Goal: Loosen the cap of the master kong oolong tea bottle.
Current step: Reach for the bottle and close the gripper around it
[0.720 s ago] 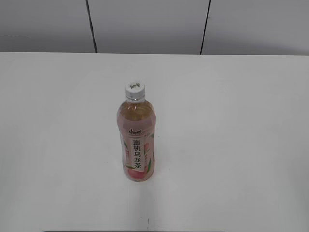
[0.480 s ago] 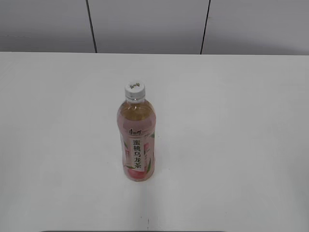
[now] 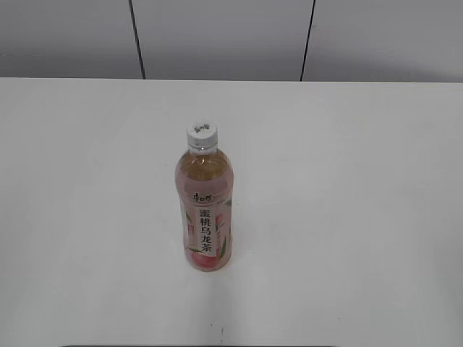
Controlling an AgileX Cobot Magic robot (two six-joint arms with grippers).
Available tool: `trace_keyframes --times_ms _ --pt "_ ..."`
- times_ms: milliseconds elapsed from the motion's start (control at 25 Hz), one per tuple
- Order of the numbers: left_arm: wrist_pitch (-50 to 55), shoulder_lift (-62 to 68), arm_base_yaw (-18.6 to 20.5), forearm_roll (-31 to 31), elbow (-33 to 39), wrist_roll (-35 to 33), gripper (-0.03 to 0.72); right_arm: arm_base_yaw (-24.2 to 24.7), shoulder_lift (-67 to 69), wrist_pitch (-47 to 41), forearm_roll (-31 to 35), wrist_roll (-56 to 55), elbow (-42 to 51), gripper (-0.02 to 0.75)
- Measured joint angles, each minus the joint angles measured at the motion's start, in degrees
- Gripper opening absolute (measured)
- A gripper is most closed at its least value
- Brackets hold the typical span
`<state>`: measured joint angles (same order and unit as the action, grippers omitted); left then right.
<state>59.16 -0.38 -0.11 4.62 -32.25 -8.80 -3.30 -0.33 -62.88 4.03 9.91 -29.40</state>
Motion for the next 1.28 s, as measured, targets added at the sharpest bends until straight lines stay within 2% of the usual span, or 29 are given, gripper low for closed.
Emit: trace_keyframes --times_ms 800,880,1080,1280 --pt "-0.5 0.0 0.0 0.0 -0.2 0.0 0.243 0.0 0.0 0.0 0.0 0.0 0.0 0.483" --pt "-4.0 0.0 0.0 0.2 -0.8 0.0 0.244 0.0 0.0 0.0 0.0 0.0 0.0 0.483" --pt "-21.3 0.9 0.0 1.1 -1.2 0.0 0.248 0.0 0.0 0.0 0.0 0.0 0.0 0.483" --pt "-27.4 9.5 0.0 7.0 -1.3 0.0 0.268 0.0 0.0 0.0 0.0 0.0 0.0 0.483"
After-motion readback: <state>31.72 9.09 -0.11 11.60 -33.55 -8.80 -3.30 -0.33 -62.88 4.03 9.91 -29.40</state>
